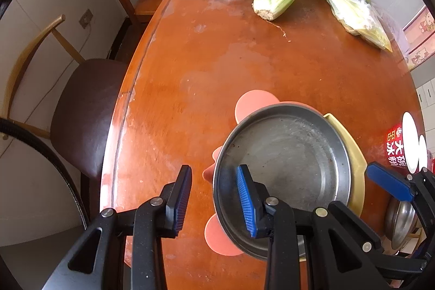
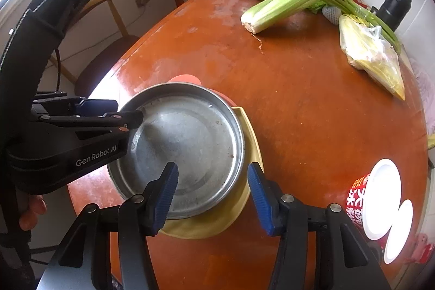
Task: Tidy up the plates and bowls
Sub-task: 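Lower the gray pan onto the yellow plate and open the left gripper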
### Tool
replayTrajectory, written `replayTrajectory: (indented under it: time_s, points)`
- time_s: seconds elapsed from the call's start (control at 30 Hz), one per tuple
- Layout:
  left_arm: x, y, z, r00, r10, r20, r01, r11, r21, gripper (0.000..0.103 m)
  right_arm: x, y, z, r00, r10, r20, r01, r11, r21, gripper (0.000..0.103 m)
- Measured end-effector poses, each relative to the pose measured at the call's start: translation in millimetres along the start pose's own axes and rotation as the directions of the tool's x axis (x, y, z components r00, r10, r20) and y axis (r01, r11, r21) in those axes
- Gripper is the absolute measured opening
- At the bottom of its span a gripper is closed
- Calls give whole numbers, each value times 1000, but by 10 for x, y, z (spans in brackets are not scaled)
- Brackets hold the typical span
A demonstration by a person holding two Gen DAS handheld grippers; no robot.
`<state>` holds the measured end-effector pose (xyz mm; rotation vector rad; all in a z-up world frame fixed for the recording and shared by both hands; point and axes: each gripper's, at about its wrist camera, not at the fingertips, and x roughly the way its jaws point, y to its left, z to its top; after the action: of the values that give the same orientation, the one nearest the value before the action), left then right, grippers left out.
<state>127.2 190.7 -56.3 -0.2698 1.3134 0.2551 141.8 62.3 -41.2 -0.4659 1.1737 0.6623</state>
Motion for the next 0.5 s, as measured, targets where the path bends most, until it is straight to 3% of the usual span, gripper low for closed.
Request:
replayTrajectory:
  time_s: [0.23,0.5]
  points:
    - [-170,-9,-1,999,-10,34,10,1000,-7,46,-112,-87,-59,1000,2,27,-3,999,33,61]
    - [-344,-100,-58,998,-10,65,10,1000,4,48,-216,-125,-118,999,-7,48,4,998,58,62]
